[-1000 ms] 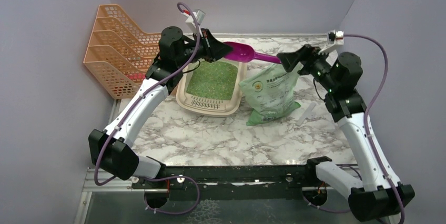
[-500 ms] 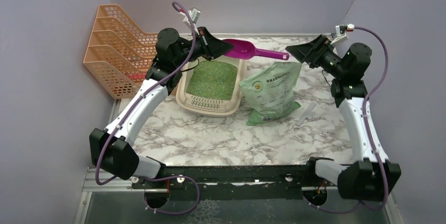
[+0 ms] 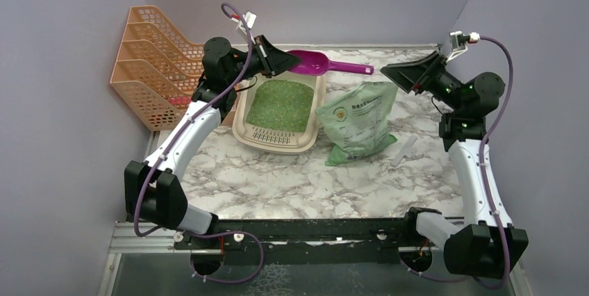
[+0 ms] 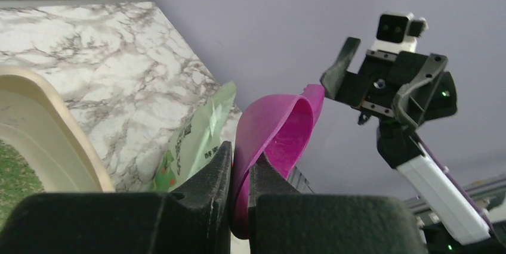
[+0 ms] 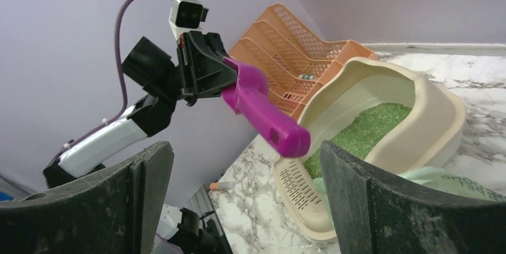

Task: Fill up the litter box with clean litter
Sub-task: Adjust the spatula.

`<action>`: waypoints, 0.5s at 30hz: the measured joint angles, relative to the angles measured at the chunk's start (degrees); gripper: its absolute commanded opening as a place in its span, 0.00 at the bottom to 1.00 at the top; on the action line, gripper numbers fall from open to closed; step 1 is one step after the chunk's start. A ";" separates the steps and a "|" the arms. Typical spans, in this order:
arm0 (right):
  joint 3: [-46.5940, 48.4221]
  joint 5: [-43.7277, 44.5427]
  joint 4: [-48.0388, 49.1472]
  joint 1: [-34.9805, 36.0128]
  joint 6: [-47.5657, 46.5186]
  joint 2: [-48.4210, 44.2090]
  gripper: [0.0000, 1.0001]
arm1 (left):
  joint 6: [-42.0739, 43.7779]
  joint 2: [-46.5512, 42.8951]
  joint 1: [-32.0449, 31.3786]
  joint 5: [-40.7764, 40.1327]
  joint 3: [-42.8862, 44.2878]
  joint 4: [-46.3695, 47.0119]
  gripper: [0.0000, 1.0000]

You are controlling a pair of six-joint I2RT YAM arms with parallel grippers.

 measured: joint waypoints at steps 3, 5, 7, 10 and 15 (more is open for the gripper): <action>-1.01 -3.17 6.78 0.00 3.26 2.14 0.89 | -1.44 1.40 -0.02 3.02 0.02 2.25 0.00; -2.12 -5.05 9.84 0.09 5.27 4.04 0.84 | -2.38 2.25 -0.35 4.37 0.02 3.58 0.00; -2.19 -6.60 11.30 0.70 6.78 6.05 0.78 | -3.13 2.84 -0.72 5.33 0.02 4.87 0.00; -2.19 -8.35 12.79 2.38 8.50 8.24 0.72 | -3.96 3.30 -1.55 6.34 0.04 6.73 0.00; -2.19 -9.42 16.35 6.05 10.99 9.51 0.57 | -4.83 3.61 -2.89 6.69 0.04 9.11 0.00</action>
